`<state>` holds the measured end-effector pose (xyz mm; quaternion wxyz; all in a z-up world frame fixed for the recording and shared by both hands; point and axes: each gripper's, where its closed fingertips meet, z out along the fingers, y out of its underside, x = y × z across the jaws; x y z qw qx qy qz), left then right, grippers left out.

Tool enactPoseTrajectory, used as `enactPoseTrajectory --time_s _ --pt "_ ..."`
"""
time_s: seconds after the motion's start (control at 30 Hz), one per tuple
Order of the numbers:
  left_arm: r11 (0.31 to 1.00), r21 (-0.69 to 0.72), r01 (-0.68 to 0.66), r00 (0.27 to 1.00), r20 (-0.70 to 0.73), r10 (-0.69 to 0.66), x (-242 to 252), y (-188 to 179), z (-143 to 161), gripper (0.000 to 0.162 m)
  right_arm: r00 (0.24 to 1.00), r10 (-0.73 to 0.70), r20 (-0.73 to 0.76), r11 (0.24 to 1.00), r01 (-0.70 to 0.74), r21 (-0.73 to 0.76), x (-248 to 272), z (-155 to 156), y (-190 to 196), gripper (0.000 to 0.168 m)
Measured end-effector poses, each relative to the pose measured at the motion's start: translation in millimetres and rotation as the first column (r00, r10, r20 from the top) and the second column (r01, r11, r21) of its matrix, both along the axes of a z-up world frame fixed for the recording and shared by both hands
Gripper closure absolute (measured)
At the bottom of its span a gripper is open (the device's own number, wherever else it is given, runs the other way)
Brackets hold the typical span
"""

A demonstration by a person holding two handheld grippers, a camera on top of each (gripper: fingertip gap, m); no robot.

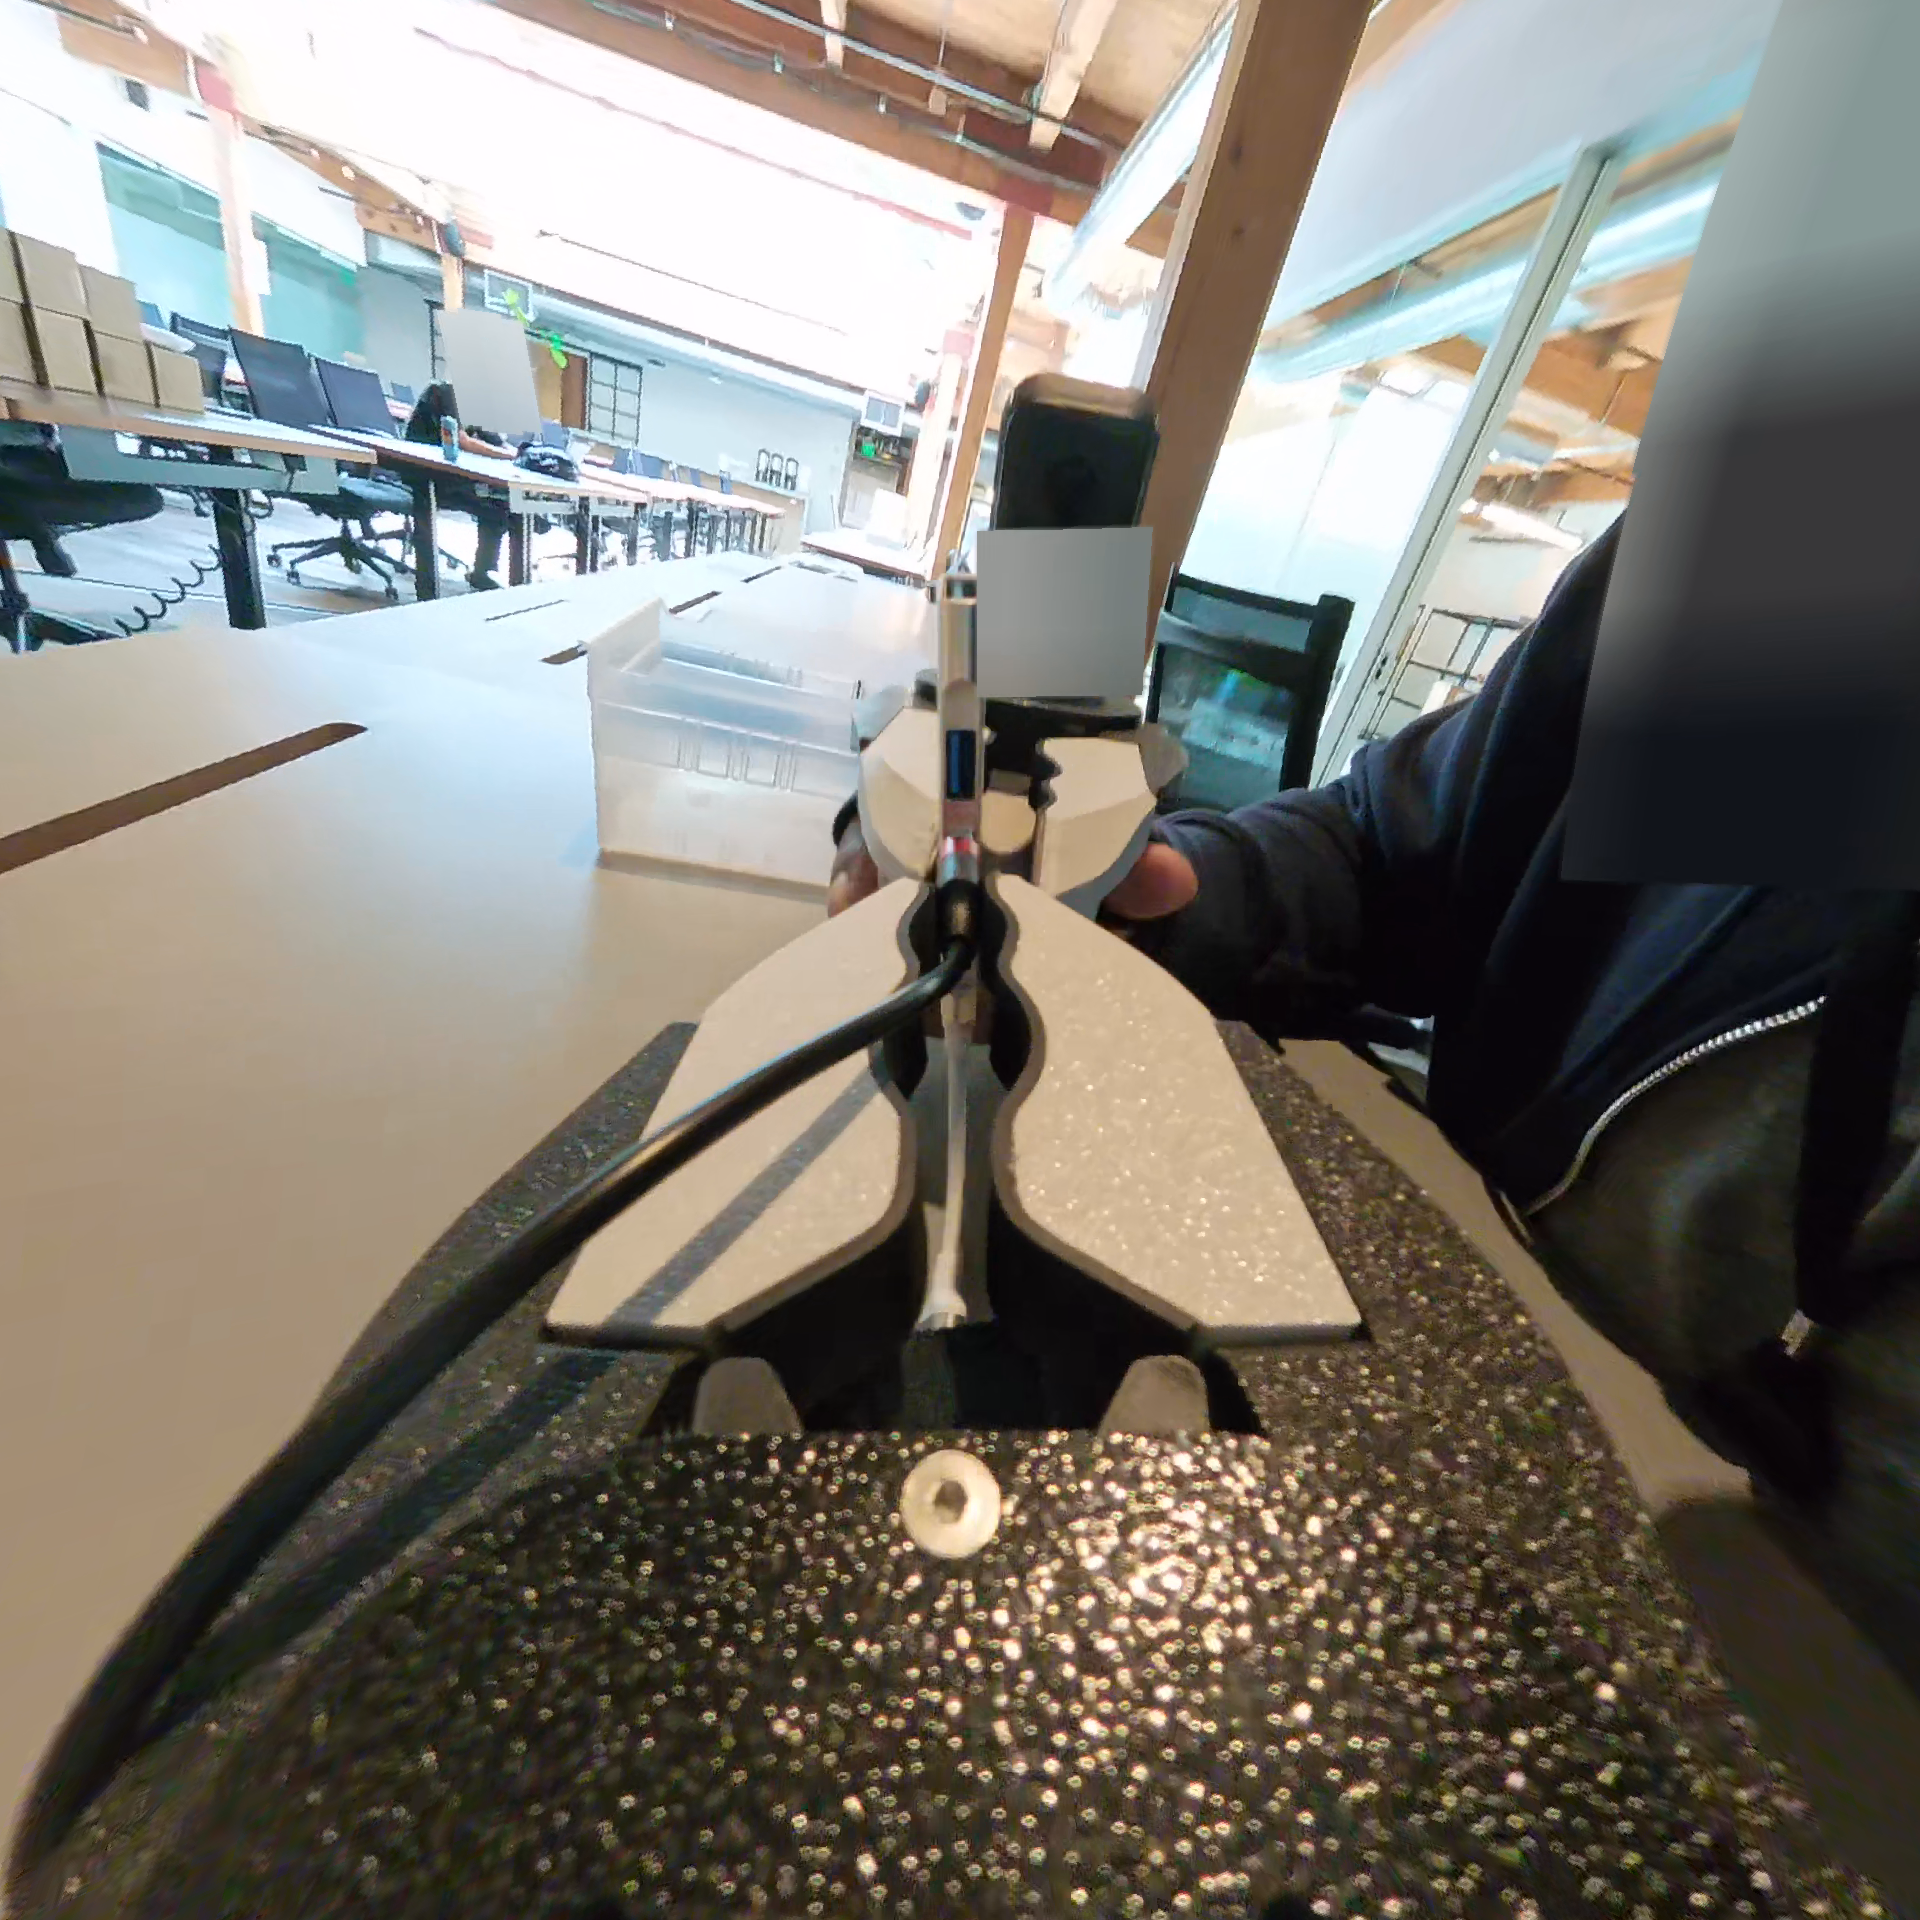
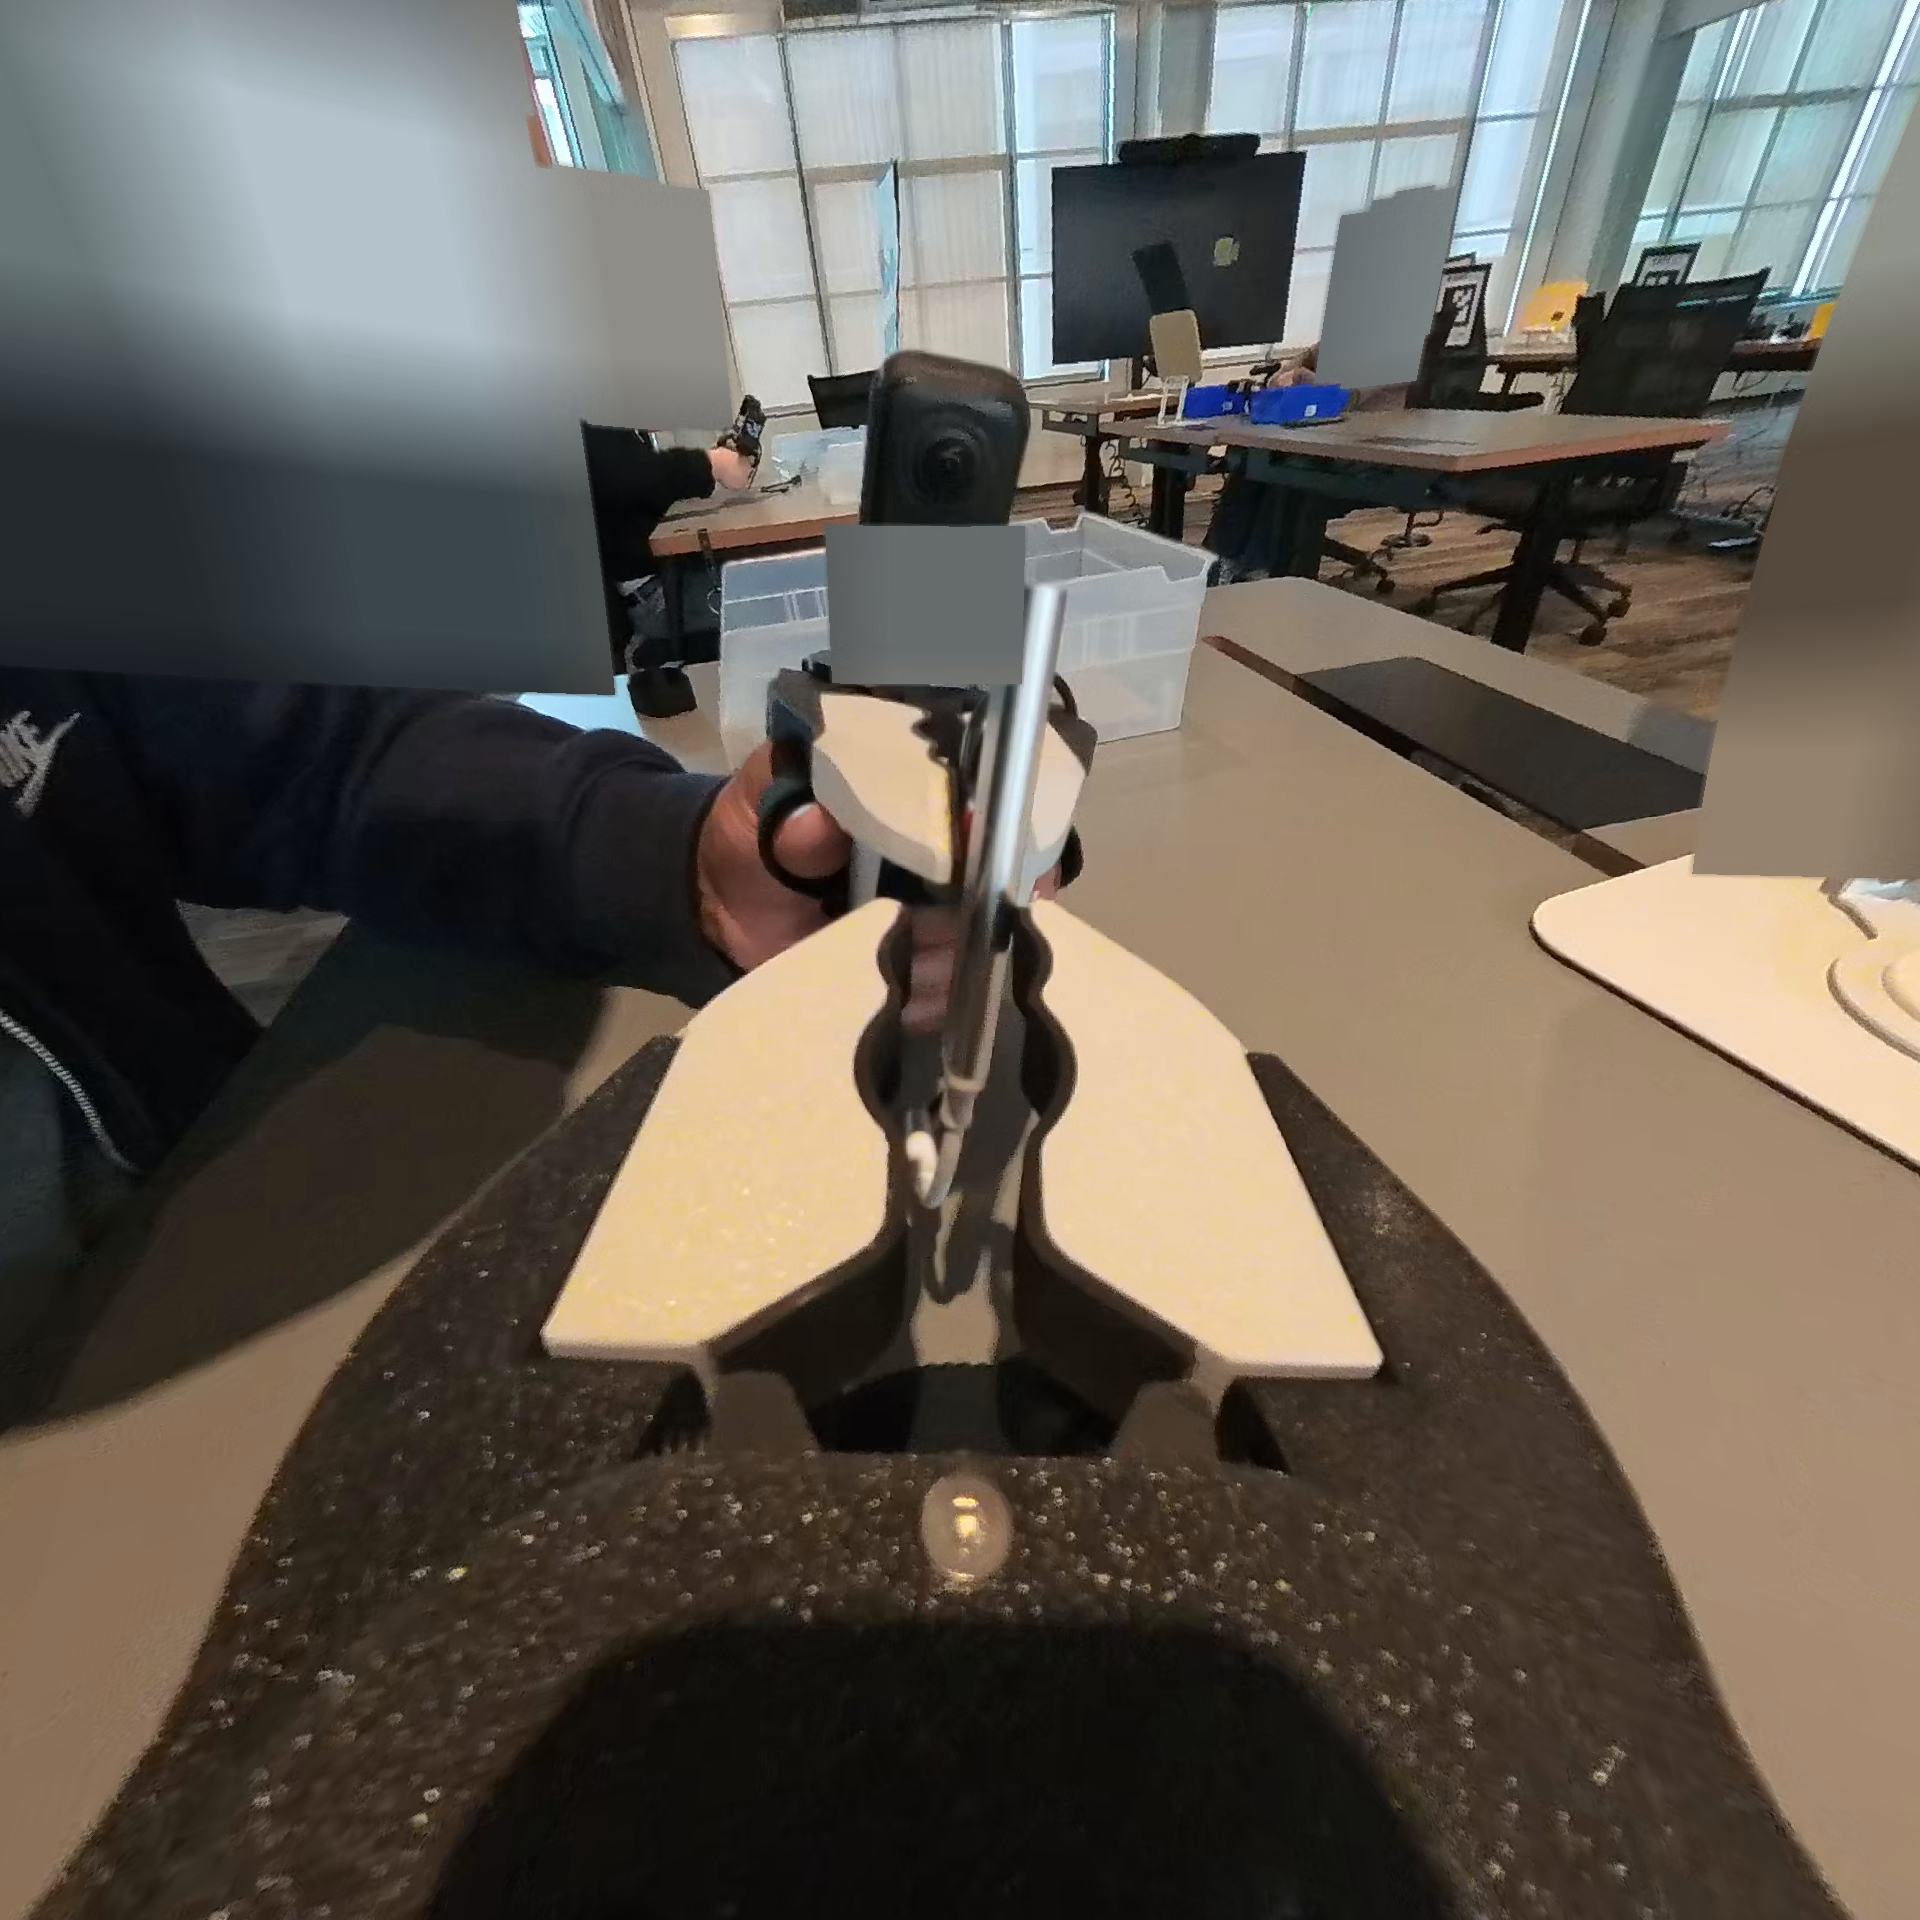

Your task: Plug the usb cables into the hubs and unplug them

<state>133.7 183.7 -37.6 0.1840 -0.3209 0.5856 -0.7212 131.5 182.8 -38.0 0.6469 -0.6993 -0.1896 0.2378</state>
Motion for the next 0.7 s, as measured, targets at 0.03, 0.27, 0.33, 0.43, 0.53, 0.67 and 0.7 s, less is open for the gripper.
enactPoseTrajectory --time_s 0.03,0.27,0.33,0.43,0.53,0.67,0.7 --pt "1.0 0.011 0.003 1.0 -0.008 -0.003 0 -1 -2 0.155 1.0 -0.004 -0.002 1.0 0.004 0.005 1 1 0 0.15" --pt "0.994 0.099 0.04 0.999 -0.023 -0.037 -1 -12 -13 0.155 1.0 0.003 -0.017 1.0 -0.003 -0.031 -1 -3 1 0.151" --pt "0.994 0.1 0.048 0.999 -0.017 -0.046 -2 -13 -13 0.155 1.0 0.017 -0.026 0.999 -0.018 -0.027 -2 -3 -2 0.161" --pt "0.994 0.1 0.032 0.999 0.003 -0.033 -2 -14 -13 0.155 0.998 0.031 -0.051 0.999 -0.032 -0.016 -3 -3 -4 0.161" --pt "0.998 0.069 0.004 0.999 0.033 -0.006 -1 -13 -8 0.155 0.994 0.015 -0.107 1.0 -0.014 0.015 -2 1 -2 0.161" --pt "1.0 -0.009 0.001 0.999 0.046 -0.001 -2 -12 -2 0.156 0.977 0.014 -0.211 0.999 -0.005 0.042 -2 7 -2 0.161" --pt "1.0 -0.021 0.001 0.999 0.04 0.0 -2 -12 -1 0.156 0.976 0.015 -0.216 0.999 -0.007 0.04 -2 7 -2 0.161"
